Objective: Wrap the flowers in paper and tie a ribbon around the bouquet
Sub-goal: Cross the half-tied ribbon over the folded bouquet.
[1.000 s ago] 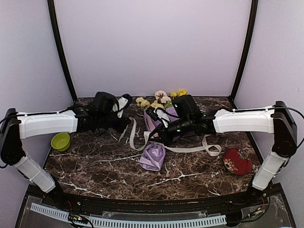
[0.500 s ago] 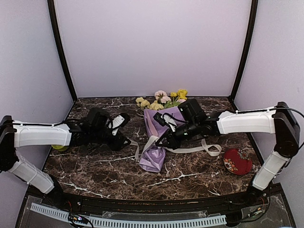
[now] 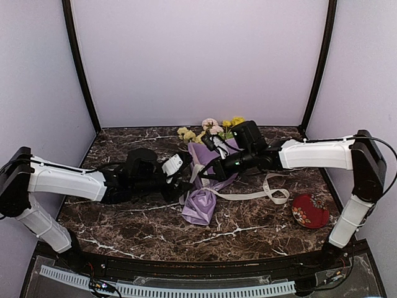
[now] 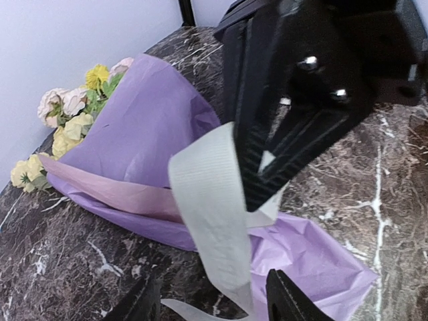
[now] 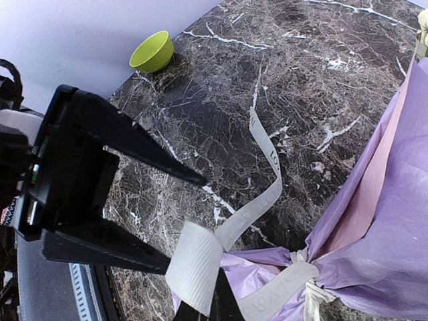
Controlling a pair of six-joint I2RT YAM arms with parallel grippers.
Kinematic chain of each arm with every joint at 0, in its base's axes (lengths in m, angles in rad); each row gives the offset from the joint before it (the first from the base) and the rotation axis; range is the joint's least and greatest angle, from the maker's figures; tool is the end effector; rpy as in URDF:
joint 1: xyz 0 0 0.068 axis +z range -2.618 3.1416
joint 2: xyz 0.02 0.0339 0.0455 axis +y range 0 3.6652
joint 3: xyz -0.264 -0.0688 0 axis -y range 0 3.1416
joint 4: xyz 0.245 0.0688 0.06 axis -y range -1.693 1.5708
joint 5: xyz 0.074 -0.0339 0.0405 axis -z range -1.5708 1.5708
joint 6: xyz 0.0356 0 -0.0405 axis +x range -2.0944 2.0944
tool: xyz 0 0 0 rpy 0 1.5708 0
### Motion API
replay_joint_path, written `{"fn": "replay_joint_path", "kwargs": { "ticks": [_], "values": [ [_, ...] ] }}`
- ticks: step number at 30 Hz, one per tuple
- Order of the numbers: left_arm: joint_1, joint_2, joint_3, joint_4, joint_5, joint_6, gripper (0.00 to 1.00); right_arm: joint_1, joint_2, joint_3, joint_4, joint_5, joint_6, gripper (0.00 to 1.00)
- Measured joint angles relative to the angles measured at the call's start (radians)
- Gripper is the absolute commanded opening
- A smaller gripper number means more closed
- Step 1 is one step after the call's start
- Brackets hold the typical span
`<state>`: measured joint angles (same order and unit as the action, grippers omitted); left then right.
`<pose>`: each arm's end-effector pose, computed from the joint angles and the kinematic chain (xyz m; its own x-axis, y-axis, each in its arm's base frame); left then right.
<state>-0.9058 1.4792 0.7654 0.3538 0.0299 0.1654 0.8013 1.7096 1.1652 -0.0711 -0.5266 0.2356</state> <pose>0.1984 -0.2547 0.2227 -0.0821 0.3714 -0.9249 0.8287 0.5410 0.1437 0.2534 0.2874 0.2389 -0.6022 -0.3316 -0.7262 -0.7877 0.3951 0.4728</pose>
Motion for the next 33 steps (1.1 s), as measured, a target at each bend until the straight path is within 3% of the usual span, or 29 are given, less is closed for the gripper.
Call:
{"fn": "replay_joint_path", "kwargs": {
  "ticks": [3, 4, 6, 7, 8, 14, 20, 33],
  "values": [
    [0.003, 0.051, 0.027, -0.003, -0.03, 0.029, 0.47, 0.0, 0.0, 0.0, -0.003, 0.0, 0.014, 0.0],
    [0.005, 0.066, 0.033, -0.003, -0.037, 0.035, 0.38, 0.0, 0.0, 0.0, -0.003, 0.0, 0.018, 0.0],
    [0.005, 0.108, 0.053, -0.006, -0.069, 0.052, 0.11, 0.0, 0.0, 0.0, -0.003, 0.0, 0.024, 0.0],
    [0.004, 0.121, 0.059, -0.007, -0.079, 0.043, 0.03, 0.0, 0.0, 0.0, -0.003, 0.0, 0.025, 0.0],
    [0.004, 0.135, 0.068, -0.013, -0.097, 0.051, 0.0, 0.0, 0.0, 0.0, -0.004, 0.0, 0.026, 0.0],
    [0.011, 0.095, 0.049, 0.015, -0.093, 0.09, 0.0, -0.004, 0.0, 0.0, -0.036, -0.007, -0.007, 0.0],
    [0.126, -0.041, -0.02, 0.105, 0.143, 0.067, 0.0, -0.004, 0.0, 0.002, -0.092, -0.064, -0.086, 0.0],
    [0.19, 0.157, 0.235, -0.002, 0.36, 0.029, 0.0, -0.004, 0.043, 0.017, -0.154, -0.136, -0.198, 0.0]
  ]
}}
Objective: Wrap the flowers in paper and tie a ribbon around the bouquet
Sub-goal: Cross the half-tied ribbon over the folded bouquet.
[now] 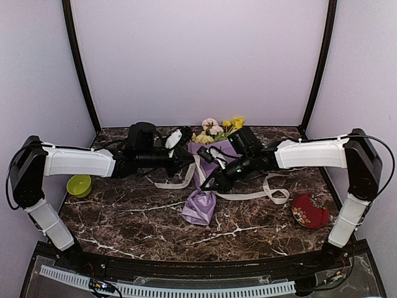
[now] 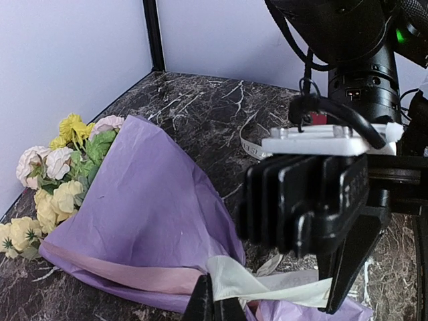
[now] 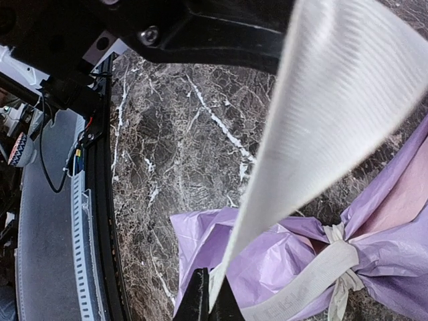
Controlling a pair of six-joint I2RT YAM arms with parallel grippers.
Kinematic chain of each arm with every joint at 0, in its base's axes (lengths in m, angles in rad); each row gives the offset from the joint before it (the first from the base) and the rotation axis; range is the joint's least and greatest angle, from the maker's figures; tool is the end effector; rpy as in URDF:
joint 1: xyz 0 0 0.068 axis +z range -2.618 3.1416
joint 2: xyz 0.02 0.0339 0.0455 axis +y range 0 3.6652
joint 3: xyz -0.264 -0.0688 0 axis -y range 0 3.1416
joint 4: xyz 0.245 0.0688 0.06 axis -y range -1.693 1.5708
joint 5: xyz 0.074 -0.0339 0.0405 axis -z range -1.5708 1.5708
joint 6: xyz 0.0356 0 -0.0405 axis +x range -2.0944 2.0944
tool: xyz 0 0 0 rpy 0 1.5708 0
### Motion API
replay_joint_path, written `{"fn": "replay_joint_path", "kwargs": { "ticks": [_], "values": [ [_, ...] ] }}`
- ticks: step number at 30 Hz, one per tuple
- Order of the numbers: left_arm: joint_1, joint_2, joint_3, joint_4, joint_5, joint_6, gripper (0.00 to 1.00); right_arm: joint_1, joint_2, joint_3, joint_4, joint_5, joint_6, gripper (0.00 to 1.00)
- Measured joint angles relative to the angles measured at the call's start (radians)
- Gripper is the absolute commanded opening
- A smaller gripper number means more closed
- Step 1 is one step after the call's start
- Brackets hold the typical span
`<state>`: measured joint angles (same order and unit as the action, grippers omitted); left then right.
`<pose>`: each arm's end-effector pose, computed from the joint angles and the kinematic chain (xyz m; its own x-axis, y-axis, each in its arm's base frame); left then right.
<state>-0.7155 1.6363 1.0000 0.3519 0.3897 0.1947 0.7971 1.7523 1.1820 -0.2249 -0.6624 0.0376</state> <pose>0.2724 -0.2546 0.2496 -0.0371 0.2694 -0.9623 0.9063 0.4147 0.0811 0.2483 0.2855 0.2185 -0.5311 -0.5013 -0.6831 -0.8456 0.2620 0.4651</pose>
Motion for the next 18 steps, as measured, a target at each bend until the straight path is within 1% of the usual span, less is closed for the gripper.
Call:
{"fn": "replay_joint_path", "kwargs": {
  "ticks": [3, 6, 7, 9, 10, 11, 13, 16, 18],
  "values": [
    [0.0, 0.026, 0.062, -0.058, 0.003, 0.003, 0.0, -0.001, 0.0, 0.005, 0.004, -0.033, -0.012, 0.0],
    [0.012, 0.094, 0.119, -0.107, 0.014, -0.002, 0.12, -0.005, 0.0, 0.006, 0.011, -0.063, -0.021, 0.0],
    [0.016, 0.121, 0.134, -0.123, 0.018, -0.007, 0.19, -0.006, 0.0, 0.006, 0.008, -0.076, -0.025, 0.0],
    [0.025, 0.179, 0.159, -0.147, 0.02, -0.02, 0.38, -0.006, 0.001, 0.008, -0.002, -0.095, -0.031, 0.0],
    [0.029, 0.209, 0.169, -0.161, 0.018, -0.042, 0.46, -0.006, 0.002, 0.011, -0.009, -0.104, -0.034, 0.0],
    [0.03, 0.225, 0.172, -0.171, 0.016, -0.04, 0.5, -0.006, 0.005, 0.014, -0.009, -0.109, -0.035, 0.0],
    [0.035, 0.249, 0.171, -0.189, -0.013, -0.068, 0.54, -0.006, 0.008, 0.016, -0.009, -0.119, -0.035, 0.0],
    [0.036, 0.241, 0.154, -0.181, -0.055, -0.087, 0.57, -0.006, 0.011, 0.017, -0.007, -0.126, -0.027, 0.0],
    [0.04, 0.203, 0.089, -0.134, -0.066, -0.087, 0.58, -0.01, 0.012, 0.017, 0.001, -0.127, -0.016, 0.0]
  ]
}}
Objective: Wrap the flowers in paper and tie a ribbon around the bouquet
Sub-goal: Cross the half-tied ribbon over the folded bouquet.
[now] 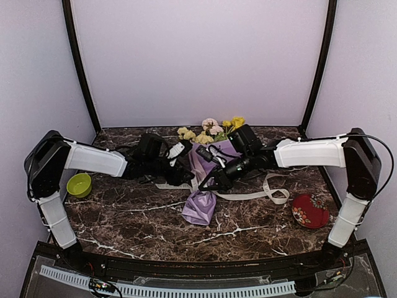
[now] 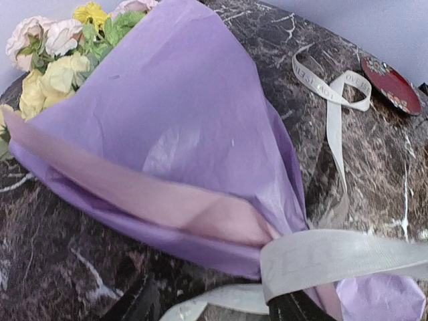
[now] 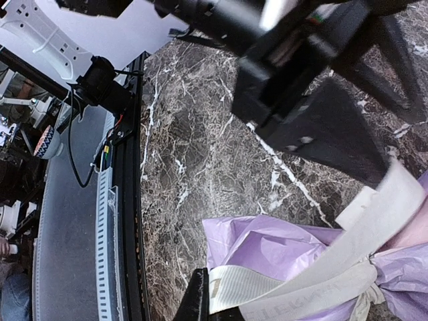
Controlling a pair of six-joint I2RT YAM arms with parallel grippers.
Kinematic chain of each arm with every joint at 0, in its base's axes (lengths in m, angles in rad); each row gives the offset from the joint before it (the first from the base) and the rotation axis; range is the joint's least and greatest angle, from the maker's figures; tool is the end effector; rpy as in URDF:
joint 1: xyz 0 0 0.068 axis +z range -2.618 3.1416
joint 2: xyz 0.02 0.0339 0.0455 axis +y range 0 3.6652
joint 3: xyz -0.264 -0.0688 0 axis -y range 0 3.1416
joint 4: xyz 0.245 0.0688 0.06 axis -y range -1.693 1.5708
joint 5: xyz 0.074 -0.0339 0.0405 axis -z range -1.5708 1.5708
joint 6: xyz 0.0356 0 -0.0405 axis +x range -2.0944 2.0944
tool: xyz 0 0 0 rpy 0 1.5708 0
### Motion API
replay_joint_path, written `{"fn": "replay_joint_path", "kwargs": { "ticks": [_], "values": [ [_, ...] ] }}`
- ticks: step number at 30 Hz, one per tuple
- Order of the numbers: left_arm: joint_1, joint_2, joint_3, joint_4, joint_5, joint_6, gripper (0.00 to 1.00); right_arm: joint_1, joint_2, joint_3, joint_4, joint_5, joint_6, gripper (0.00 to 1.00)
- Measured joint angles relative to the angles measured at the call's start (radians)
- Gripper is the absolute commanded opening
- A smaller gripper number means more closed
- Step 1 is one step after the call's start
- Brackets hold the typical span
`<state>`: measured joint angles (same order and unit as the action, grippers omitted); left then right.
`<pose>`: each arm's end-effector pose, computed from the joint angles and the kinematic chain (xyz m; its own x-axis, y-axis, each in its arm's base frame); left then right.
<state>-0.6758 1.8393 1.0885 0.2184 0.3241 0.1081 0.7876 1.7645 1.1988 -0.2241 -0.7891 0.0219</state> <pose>0.3073 -0.2609 0.1901 -0.3067 0.3769 -0.8740 0.8450 0.5304 -0.0677 0.2499 0.2868 0.2215 -0.5196 -0.5001 -0.6928 -0.8406 0.1540 0.5193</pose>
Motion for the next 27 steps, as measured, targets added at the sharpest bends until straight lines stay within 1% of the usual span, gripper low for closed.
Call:
{"fn": "replay_joint_path", "kwargs": {
  "ticks": [5, 8, 14, 20, 24, 27],
  "values": [
    [0.005, -0.144, -0.214, 0.109, 0.03, 0.043, 0.61, -0.008, 0.0, 0.0, 0.043, 0.001, 0.039, 0.0],
    [0.005, -0.194, -0.288, 0.182, 0.074, 0.077, 0.62, -0.014, 0.0, -0.003, 0.077, 0.004, 0.069, 0.0],
    [0.005, -0.201, -0.345, 0.329, 0.126, 0.109, 0.62, -0.018, 0.0, -0.016, 0.126, 0.009, 0.118, 0.0],
    [0.002, -0.227, -0.352, 0.351, 0.127, 0.169, 0.63, -0.02, -0.001, -0.021, 0.143, 0.025, 0.146, 0.0],
    [-0.04, -0.286, -0.386, 0.39, 0.064, 0.214, 0.7, -0.025, -0.002, -0.025, 0.167, 0.029, 0.166, 0.0],
    [-0.09, -0.282, -0.404, 0.443, 0.005, 0.225, 0.71, -0.026, -0.002, -0.028, 0.183, 0.031, 0.183, 0.0]
  ]
}}
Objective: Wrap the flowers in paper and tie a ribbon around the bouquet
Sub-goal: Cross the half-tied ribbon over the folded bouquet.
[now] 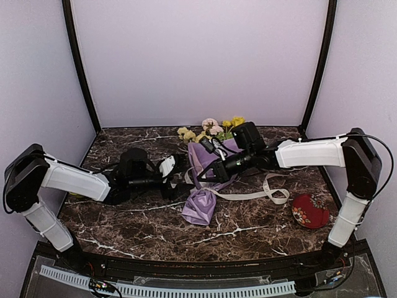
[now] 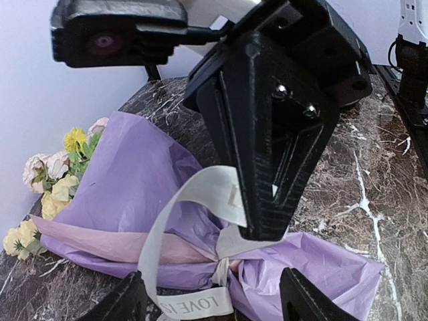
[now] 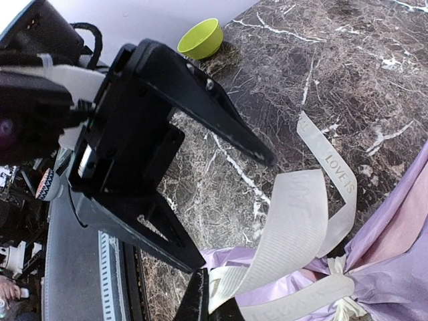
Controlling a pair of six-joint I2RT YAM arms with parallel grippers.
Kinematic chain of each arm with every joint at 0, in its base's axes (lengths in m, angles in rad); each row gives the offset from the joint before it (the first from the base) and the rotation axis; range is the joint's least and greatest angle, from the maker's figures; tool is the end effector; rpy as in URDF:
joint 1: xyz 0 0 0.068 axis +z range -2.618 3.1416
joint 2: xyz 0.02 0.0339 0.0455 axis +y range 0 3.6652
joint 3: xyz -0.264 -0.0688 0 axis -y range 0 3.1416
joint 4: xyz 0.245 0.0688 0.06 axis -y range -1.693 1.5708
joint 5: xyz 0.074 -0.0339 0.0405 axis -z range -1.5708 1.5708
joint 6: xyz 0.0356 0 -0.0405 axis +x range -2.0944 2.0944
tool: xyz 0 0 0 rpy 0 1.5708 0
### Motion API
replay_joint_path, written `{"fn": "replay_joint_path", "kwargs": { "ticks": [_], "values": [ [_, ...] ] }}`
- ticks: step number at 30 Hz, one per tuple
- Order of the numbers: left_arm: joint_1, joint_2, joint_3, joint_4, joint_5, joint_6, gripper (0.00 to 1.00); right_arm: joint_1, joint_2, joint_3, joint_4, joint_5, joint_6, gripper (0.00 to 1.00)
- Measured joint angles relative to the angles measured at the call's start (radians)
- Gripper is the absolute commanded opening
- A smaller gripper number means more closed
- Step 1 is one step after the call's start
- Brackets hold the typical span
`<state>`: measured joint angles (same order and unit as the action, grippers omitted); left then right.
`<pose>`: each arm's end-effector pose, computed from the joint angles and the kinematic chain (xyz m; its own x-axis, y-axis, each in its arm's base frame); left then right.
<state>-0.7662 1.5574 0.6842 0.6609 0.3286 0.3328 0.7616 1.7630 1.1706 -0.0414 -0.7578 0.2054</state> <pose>0.2263 -0.2337 0.2056 0.1452 0.2894 -0.9461 0.8847 0.3901 0.2551 0.2637 0.2852 0.2265 -0.6036 -0.3708 -0.7058 -0.7957 0.2238 0.5628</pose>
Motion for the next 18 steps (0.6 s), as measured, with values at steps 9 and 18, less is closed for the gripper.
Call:
{"fn": "replay_joint_path", "kwargs": {
  "ticks": [9, 18],
  "values": [
    [-0.023, 0.171, 0.031, 0.106, -0.064, -0.1, 0.72, -0.003, -0.021, -0.08, 0.103, 0.058, 0.084, 0.0],
    [-0.063, 0.277, 0.062, 0.22, -0.004, -0.211, 0.69, -0.003, -0.022, -0.126, 0.212, 0.108, 0.181, 0.0]
  ]
}}
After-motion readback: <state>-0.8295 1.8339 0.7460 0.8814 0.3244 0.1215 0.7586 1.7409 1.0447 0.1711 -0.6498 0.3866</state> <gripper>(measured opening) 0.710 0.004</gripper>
